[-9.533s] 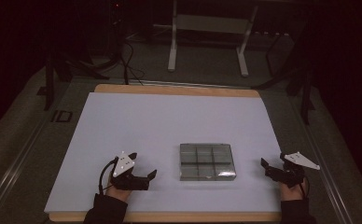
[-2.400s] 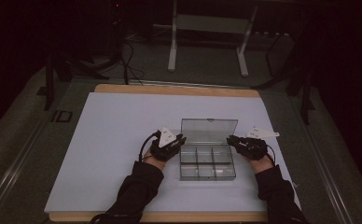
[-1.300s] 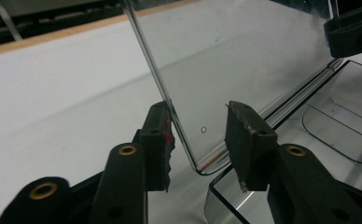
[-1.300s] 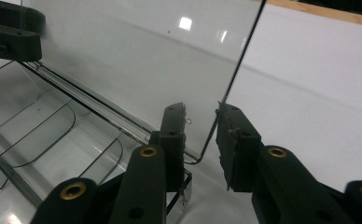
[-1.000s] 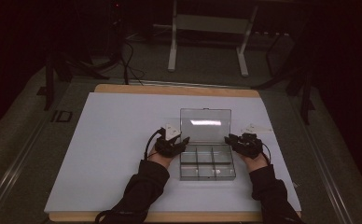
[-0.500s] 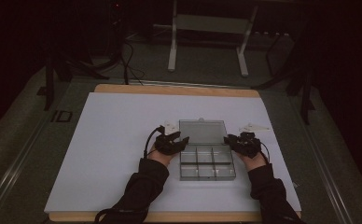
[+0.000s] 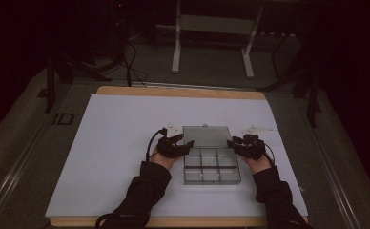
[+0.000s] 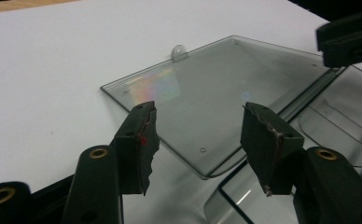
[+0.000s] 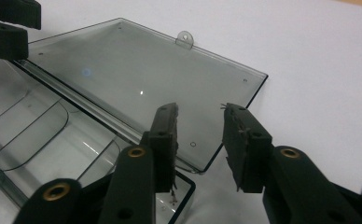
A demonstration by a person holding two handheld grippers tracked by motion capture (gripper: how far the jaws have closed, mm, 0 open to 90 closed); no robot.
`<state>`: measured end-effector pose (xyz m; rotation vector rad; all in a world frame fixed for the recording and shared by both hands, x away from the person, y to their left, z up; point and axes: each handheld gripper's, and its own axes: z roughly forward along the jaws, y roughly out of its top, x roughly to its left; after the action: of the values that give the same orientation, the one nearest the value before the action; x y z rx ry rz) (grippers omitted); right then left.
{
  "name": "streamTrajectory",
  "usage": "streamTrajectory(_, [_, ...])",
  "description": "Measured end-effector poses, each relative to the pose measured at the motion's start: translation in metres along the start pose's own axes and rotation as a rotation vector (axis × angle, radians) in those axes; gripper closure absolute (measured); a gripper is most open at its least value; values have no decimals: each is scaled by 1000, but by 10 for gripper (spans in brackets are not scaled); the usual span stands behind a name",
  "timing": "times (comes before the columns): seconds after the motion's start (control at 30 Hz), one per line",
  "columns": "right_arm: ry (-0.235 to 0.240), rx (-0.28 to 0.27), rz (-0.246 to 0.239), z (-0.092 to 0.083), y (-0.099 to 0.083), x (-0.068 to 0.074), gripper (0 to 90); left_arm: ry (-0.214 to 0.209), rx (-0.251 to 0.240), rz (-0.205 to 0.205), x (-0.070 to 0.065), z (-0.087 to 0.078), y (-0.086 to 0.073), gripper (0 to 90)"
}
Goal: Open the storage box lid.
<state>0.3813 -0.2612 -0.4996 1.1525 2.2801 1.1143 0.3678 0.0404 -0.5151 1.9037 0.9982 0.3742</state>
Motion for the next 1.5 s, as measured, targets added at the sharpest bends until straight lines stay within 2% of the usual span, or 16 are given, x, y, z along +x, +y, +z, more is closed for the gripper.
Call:
streamTrajectory(0.13, [15, -9, -14, -2, 3, 2, 595, -23, -1, 30, -4, -2, 3, 406])
streamTrajectory(0.23, [18, -11, -25, -3, 6, 3, 482, -37, -4, 44, -7, -4, 5, 349])
streamTrajectory(0.27, [18, -16, -24, -4, 6, 3, 451, -51, -9, 47, -8, -5, 6, 306])
streamTrajectory(0.33, [34, -26, -18, -6, 7, 2, 375, -50, -8, 50, -10, -6, 8, 219])
streamTrajectory(0.4, [47, -31, -12, -6, 8, 2, 318, -78, 0, 63, -11, -6, 9, 120])
streamTrajectory(0.43, [44, -42, -6, -7, 7, 2, 271, -62, 6, 67, -13, -6, 9, 88])
streamTrajectory(0.5, [66, -33, -20, -8, 7, 3, 204, -88, 8, 67, -16, -6, 10, 67])
streamTrajectory(0.53, [66, -34, -25, -9, 7, 4, 199, -87, 7, 70, -18, -7, 10, 21])
streamTrajectory(0.7, [64, -47, -24, -12, 6, 5, 145, -102, 5, 81, -21, -11, 10, 21])
streamTrajectory(0.87, [58, -58, -40, -19, 5, 5, 145, -133, 11, 102, -23, -14, 6, 21])
streamTrajectory(0.93, [54, -60, -50, -21, 4, 6, 145, -130, 19, 115, -24, -16, 5, 22])
streamTrajectory(1.03, [46, -67, -55, -25, 2, 6, 145, -144, 13, 111, -24, -20, 3, 22])
streamTrajectory(1.5, [32, -62, -48, -41, -10, 0, 147, -107, 10, 110, -16, -44, -6, 22])
